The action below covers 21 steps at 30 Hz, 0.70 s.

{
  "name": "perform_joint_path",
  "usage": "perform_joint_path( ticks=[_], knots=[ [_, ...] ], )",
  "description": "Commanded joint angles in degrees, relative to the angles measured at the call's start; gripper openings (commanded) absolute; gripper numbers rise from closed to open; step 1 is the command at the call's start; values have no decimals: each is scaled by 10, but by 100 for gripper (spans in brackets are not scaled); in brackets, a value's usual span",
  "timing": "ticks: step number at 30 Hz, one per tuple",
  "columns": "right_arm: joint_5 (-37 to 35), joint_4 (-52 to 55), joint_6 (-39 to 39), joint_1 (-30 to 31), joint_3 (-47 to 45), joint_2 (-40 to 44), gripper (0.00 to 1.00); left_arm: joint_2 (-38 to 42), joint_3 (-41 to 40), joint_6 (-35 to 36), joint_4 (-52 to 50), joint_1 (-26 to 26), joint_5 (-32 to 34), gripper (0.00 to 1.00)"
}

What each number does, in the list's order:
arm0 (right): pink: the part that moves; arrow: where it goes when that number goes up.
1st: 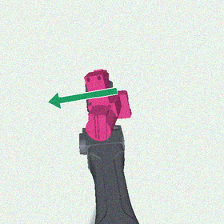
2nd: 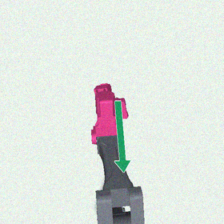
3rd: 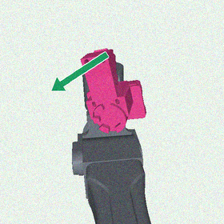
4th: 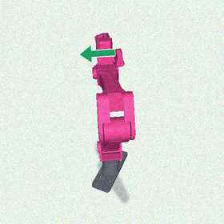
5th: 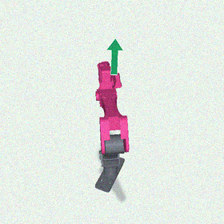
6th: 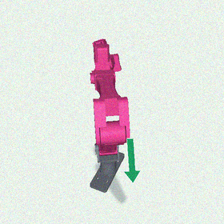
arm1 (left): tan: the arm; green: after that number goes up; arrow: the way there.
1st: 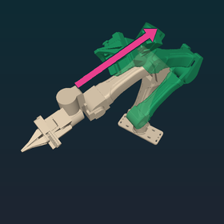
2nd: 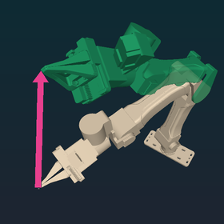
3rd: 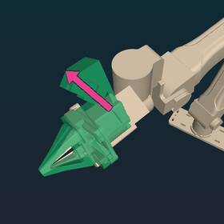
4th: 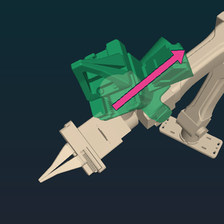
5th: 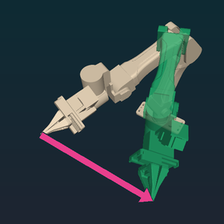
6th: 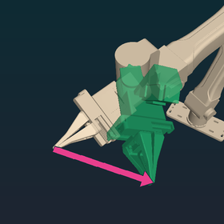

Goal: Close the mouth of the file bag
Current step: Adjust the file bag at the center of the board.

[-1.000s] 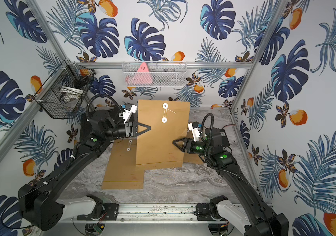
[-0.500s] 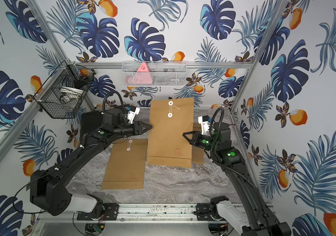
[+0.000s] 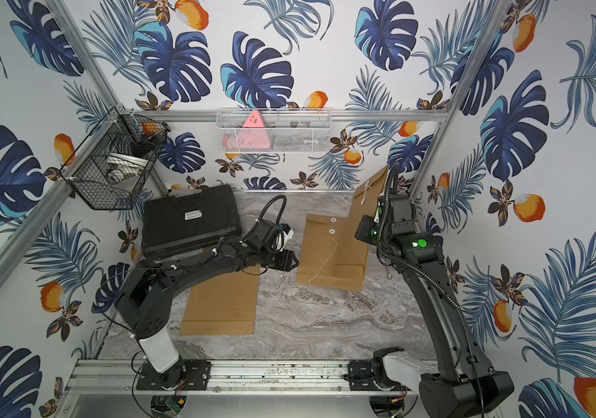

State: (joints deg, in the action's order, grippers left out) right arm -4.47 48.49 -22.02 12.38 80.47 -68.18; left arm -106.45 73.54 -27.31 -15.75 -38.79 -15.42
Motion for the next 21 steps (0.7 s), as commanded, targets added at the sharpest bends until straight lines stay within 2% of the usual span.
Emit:
perform_joint_path(
  ticks=[1,7,10,17,21],
  knots=[
    [-15,-1,11,1,14,-3,0,-54,36,-9,32,-28,19,45],
    [20,-4,11,1,32,2,0,-134,122,9,-27,-38,79,45],
    [36,-11,8,1,26,9,0,-152,139,13,-34,-42,90,45],
    [59,-22,2,0,24,2,0,-215,182,5,11,-64,-10,45],
    [61,-10,5,-1,34,-3,0,-150,107,-26,62,-54,-65,45]
  ],
)
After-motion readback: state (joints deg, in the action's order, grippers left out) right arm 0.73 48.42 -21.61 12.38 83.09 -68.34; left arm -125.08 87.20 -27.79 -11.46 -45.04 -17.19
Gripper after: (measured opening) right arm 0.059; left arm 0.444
